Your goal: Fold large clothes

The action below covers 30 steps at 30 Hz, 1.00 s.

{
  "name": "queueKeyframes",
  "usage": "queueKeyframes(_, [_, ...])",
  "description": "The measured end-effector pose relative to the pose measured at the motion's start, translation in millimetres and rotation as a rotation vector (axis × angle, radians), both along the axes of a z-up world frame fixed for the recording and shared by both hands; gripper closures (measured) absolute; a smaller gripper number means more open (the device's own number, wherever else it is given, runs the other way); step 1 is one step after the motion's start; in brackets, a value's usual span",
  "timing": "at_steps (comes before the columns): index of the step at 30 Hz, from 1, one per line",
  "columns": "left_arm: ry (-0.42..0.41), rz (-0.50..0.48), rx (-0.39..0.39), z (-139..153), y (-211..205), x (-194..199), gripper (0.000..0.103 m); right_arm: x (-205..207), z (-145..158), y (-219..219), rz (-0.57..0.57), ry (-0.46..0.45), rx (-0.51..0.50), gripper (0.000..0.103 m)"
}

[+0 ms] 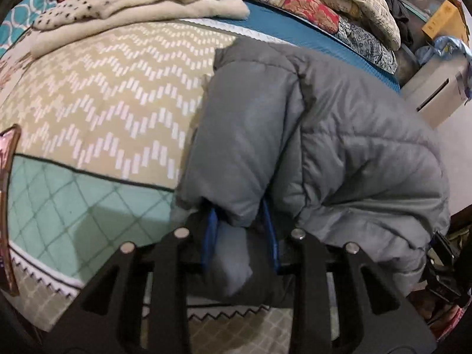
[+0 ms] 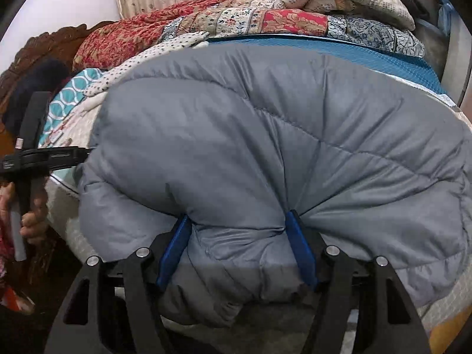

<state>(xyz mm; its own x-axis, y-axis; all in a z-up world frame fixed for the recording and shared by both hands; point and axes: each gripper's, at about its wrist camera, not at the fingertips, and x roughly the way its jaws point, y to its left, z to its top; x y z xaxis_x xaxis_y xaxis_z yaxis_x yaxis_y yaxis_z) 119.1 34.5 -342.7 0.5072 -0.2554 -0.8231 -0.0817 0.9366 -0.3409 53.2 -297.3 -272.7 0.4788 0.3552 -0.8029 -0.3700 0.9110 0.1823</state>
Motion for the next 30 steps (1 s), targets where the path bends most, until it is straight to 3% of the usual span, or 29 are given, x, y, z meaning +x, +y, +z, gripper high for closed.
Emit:
queueKeyframes(3, [-0.043,-0.008,0.013,27.7,9.6,-15.4,0.075,-16.5,32.9,-28.0,-0.013,-0.053,0.098,0.039])
queueKeyframes(4, [-0.086,-0.002,0.011,43.5,18.9,-25.5,0.069,-23.5,49.6,-48.1,-0.049,-0.098,0.134,0.04])
queueKeyframes(5, [-0.118,0.014,0.015,57.2,28.1,-33.3,0.05,-28.1,62.5,-70.7,-0.101,-0.137,0.16,0.04])
queueKeyframes(7, [-0.17,0.065,0.022,77.4,46.7,-43.0,0.025,-32.8,76.7,-116.4,-0.226,-0.18,0.204,0.044])
queueKeyframes(11, [-0.14,0.061,0.007,82.1,56.2,-24.5,0.022,-23.4,64.2,-201.4,-0.458,-0.126,0.306,0.046])
queueKeyframes(16, [-0.029,0.027,-0.109,44.7,43.2,4.4,0.021,0.9,10.3,-236.9,-0.561,0.039,0.498,0.047])
queueKeyframes(18, [-0.007,0.024,-0.165,35.8,33.5,7.0,0.021,11.4,-9.4,-234.0,-0.556,0.12,0.578,0.047])
queueKeyframes(20, [0.01,0.029,-0.279,25.3,32.0,6.0,0.021,14.9,-26.5,-228.7,-0.554,0.176,0.636,0.047])
queueKeyframes(22, [0.022,0.025,-0.385,17.4,31.0,3.1,0.021,17.1,-26.9,-222.6,-0.544,0.185,0.67,0.048])
queueKeyframes(25, [0.006,0.022,-0.484,15.9,31.8,-2.1,0.021,19.6,-18.7,-212.5,-0.489,0.201,0.698,0.05])
queueKeyframes(30, [-0.02,0.03,-0.569,25.6,45.7,-3.9,0.021,18.7,-13.7,-216.1,-0.479,0.217,0.763,0.054])
